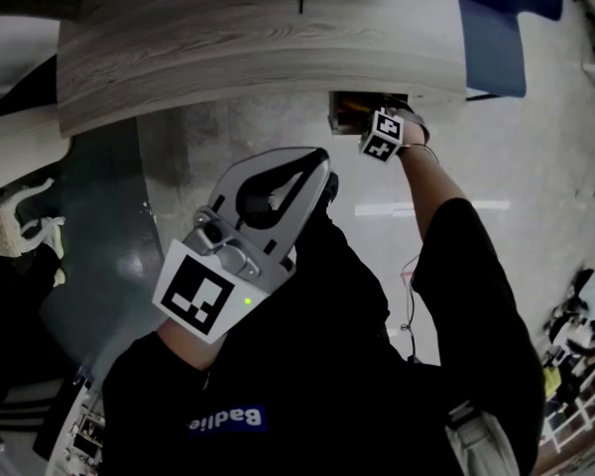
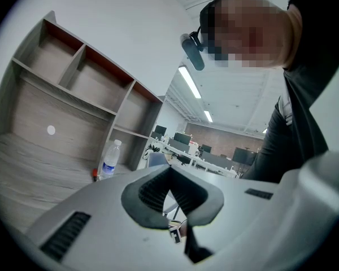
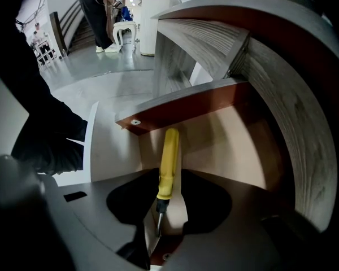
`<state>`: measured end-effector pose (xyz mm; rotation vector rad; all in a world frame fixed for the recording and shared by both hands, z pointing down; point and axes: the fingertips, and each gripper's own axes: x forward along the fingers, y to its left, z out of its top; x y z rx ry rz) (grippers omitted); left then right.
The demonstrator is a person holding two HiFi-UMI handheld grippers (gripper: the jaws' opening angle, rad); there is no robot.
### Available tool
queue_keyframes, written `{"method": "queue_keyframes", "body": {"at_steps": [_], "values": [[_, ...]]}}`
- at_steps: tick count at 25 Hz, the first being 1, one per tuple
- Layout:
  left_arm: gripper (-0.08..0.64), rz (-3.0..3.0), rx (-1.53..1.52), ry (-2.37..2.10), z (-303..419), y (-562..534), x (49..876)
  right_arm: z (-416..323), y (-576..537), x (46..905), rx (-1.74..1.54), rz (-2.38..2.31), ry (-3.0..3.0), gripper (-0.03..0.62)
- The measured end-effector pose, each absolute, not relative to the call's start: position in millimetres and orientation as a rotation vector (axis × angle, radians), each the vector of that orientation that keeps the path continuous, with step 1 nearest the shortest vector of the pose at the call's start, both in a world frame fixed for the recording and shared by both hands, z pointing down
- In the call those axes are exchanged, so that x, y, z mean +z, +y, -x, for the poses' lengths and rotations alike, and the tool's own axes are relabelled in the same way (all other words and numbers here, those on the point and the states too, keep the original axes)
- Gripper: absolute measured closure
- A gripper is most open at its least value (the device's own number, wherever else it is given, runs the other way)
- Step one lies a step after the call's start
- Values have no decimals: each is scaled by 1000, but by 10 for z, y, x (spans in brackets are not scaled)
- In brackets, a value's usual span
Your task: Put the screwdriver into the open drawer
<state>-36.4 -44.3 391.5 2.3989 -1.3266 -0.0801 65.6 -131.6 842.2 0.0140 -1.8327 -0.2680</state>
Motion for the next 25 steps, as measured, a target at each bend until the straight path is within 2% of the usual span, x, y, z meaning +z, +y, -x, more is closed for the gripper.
{"method": "queue_keyframes", "body": {"at_steps": [15,25], "values": [[561,-2412,-88,-1327,489,-280,3733,-629,-1217,8054,-258,-71,-1881,456],[561,-2455,-95,-1277,412,-102,3512,-495,-1113,7211,-158,-282,-2084,476]]}}
